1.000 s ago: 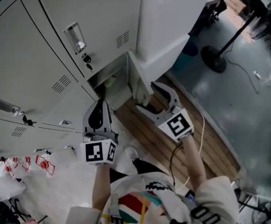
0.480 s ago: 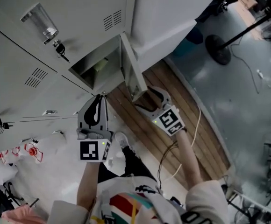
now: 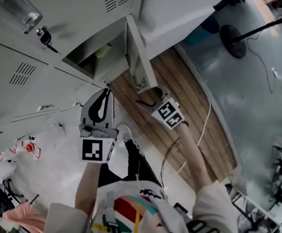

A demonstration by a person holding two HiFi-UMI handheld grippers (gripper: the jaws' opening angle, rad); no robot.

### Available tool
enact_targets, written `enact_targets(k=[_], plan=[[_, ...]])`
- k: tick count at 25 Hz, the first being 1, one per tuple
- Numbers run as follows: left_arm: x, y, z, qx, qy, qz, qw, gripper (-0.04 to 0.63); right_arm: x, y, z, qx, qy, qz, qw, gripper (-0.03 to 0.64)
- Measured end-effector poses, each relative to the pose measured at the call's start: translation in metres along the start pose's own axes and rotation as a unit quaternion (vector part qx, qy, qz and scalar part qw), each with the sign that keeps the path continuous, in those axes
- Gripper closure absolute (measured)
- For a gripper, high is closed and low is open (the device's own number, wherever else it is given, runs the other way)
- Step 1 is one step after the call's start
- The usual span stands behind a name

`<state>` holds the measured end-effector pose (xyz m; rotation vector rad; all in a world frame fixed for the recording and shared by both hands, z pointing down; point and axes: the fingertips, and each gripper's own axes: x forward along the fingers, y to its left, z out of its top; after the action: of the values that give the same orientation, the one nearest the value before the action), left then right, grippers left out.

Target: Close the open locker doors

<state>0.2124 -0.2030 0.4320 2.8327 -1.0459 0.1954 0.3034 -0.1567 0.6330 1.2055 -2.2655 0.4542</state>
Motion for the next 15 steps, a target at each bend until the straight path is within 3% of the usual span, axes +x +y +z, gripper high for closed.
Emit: enact_targets(k=[7,15], plan=[[-0.003,0.015,-0.009,-0.007,0.003,0.011,0.9999,0.588,0.007,0.007,-0.002,0.004,0.003,0.009,1.0,0.282],[-0.019,0.035,-0.02,-0.015,0.017,0.027,0.9994,0.588,0.024,0.031,0.008,-0.024,0.019,0.039,0.999,0.281]])
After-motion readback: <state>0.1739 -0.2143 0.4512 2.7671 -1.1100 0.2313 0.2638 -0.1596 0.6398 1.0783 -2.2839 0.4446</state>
